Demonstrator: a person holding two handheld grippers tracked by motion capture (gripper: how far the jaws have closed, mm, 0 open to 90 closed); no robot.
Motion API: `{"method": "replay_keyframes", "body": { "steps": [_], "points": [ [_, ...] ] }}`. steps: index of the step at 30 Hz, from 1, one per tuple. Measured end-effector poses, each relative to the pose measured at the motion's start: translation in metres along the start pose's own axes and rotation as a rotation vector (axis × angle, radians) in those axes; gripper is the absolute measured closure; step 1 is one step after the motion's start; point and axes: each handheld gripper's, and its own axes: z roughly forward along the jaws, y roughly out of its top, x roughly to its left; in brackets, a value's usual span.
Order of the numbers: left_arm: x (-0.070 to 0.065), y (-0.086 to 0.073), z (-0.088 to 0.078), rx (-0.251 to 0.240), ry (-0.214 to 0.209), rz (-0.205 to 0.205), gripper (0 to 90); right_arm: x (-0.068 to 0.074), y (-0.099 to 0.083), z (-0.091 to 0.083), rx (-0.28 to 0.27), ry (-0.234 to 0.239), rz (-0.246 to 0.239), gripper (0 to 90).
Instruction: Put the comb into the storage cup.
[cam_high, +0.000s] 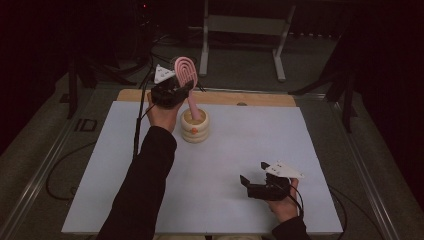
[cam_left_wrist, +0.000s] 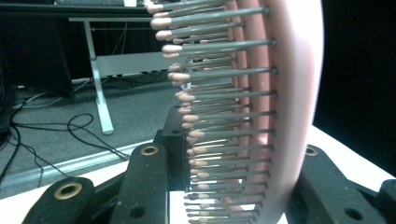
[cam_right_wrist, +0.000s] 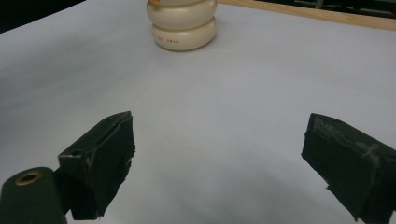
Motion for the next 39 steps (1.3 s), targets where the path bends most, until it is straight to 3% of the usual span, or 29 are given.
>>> {"method": "replay_keyframes", "body": {
  "steps": [18, 39],
  "points": [
    [-0.002, -0.008, 0.013, 0.009, 0.025, -0.008, 64.9, 0.0, 0.0, 0.0, -0.001, 0.003, 0.002, 9.3],
    [-0.013, -0.029, 0.032, 0.042, 0.033, -0.011, 64.8, 0.0, 0.0, -0.001, -0.002, -0.004, 0.004, 9.4]
  ]
}}
